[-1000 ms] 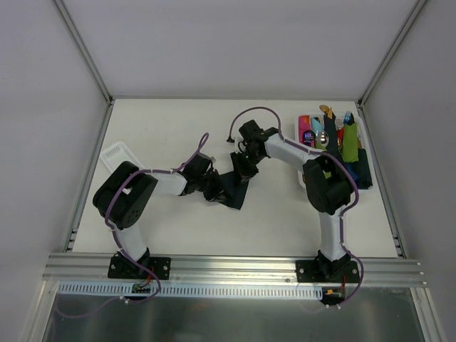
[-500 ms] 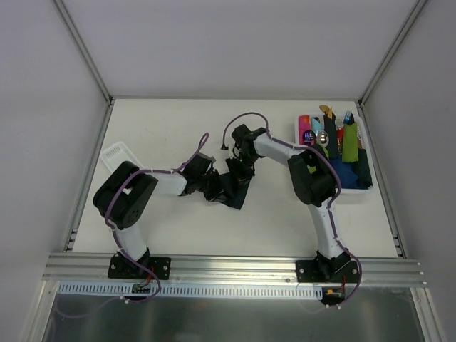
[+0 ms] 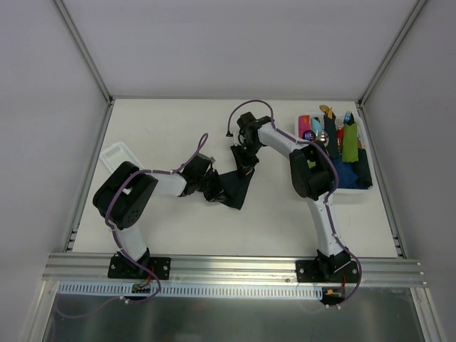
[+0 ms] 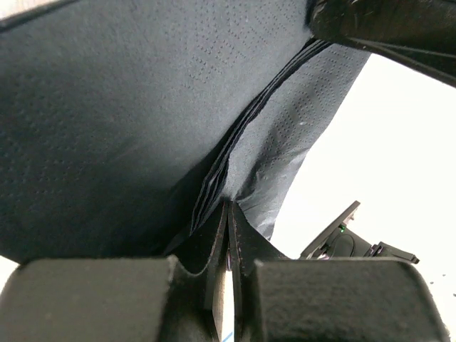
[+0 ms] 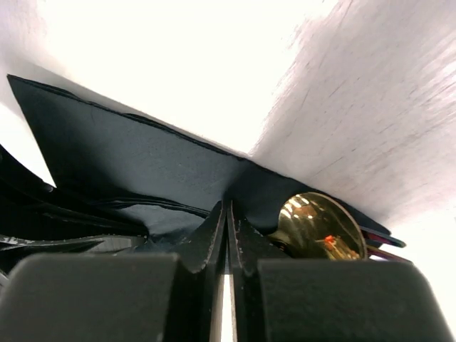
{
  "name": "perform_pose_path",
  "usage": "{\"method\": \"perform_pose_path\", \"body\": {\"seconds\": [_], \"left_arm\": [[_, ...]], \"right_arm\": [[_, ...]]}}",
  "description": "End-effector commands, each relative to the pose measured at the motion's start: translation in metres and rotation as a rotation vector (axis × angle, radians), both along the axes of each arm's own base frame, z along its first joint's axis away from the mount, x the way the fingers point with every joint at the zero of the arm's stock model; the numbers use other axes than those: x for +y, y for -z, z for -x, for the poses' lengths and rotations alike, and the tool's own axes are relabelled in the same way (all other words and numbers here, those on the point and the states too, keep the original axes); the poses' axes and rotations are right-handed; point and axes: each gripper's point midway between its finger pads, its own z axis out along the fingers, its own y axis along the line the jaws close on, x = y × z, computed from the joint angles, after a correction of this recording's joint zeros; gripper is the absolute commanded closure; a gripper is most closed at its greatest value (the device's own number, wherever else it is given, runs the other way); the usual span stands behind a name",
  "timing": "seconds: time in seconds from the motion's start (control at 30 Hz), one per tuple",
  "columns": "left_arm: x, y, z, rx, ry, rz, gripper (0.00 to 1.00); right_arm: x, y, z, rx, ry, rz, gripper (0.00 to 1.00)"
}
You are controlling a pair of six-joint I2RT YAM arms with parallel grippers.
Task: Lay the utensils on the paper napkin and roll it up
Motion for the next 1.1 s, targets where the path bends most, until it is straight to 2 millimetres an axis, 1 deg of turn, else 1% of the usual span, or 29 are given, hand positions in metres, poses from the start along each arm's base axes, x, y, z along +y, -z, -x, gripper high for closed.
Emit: {"method": "perform_pose_path", "body": {"seconds": [0.0,0.03,0.1,0.13,0.17,0.2,0.27,0.3,0.47,0.53,0.57,0.6,0.63,0.7,0.73,0.77,0.8,0.83,0.87,0.9,0.93,0.97,1.03,1.07], "left_arm": [[0.047,0.059,0.033,0.116,-0.045,-0.260,1.00],[0.048,0.059,0.033,0.117,-0.043,-0.264,1.00],[0.048,0.058,0.032,0.110,-0.048,-0.266,1.00],[0.048,0.058,0.032,0.107,-0.044,-0.265,1.00],[0.047,0.058,0.032,0.106,-0.040,-0.265,1.00],[0.048,0.059,0.032,0.107,-0.038,-0.269,1.00],[0.048,0.059,0.032,0.107,-0.038,-0.272,1.00],[0.048,0.059,0.032,0.104,-0.037,-0.272,1.00],[0.050,0.058,0.031,0.101,-0.051,-0.280,1.00],[0.051,0.059,0.031,0.104,-0.058,-0.281,1.00],[0.052,0.060,0.031,0.105,-0.060,-0.286,1.00],[0.053,0.061,0.031,0.108,-0.068,-0.290,1.00],[0.054,0.061,0.031,0.109,-0.069,-0.291,1.00],[0.058,0.064,0.032,0.111,-0.081,-0.306,1.00],[0.060,0.065,0.032,0.111,-0.090,-0.311,1.00],[0.063,0.067,0.033,0.118,-0.101,-0.321,1.00],[0.067,0.069,0.031,0.123,-0.121,-0.326,1.00],[0.069,0.071,0.032,0.129,-0.131,-0.331,1.00],[0.072,0.073,0.033,0.137,-0.140,-0.336,1.00],[0.076,0.074,0.031,0.140,-0.162,-0.341,1.00],[0.079,0.075,0.031,0.145,-0.174,-0.343,1.00],[0.082,0.076,0.031,0.148,-0.183,-0.351,1.00],[0.090,0.078,0.029,0.156,-0.218,-0.361,1.00],[0.094,0.079,0.031,0.164,-0.228,-0.365,1.00]], "right_arm": [[-0.006,-0.018,-0.012,-0.050,-0.023,0.010,0.95],[-0.006,-0.025,-0.013,-0.051,-0.014,-0.008,0.94],[0.002,-0.042,-0.007,-0.035,-0.005,-0.072,0.93],[0.002,-0.055,-0.002,-0.040,-0.004,-0.097,0.92],[0.006,-0.063,0.004,-0.022,-0.007,-0.134,0.91],[0.008,-0.070,0.008,-0.017,0.000,-0.153,0.90],[0.010,-0.078,0.018,0.014,-0.001,-0.190,0.89],[0.010,-0.078,0.022,0.025,-0.001,-0.193,0.89],[0.008,-0.057,0.031,0.076,-0.002,-0.156,0.89],[0.007,-0.056,0.033,0.079,-0.001,-0.165,0.89],[0.007,-0.056,0.034,0.083,0.005,-0.178,0.88],[0.002,-0.055,0.042,0.098,0.014,-0.184,0.87],[0.002,-0.056,0.035,0.071,0.032,-0.221,0.86],[0.003,-0.055,0.041,0.091,0.055,-0.291,0.82],[0.000,-0.055,0.039,0.107,0.080,-0.317,0.81],[0.006,-0.061,0.043,0.145,0.082,-0.393,0.80],[0.009,-0.060,0.044,0.164,0.117,-0.437,0.78],[0.007,-0.063,0.042,0.173,0.141,-0.470,0.76],[0.010,-0.069,0.044,0.186,0.145,-0.521,0.73],[0.011,-0.072,0.044,0.191,0.168,-0.542,0.71],[0.014,-0.078,0.035,0.166,0.199,-0.581,0.70],[0.013,-0.081,0.040,0.165,0.214,-0.595,0.67],[0.015,-0.085,0.035,0.157,0.252,-0.612,0.66],[0.014,-0.084,0.035,0.159,0.269,-0.609,0.66]]}}
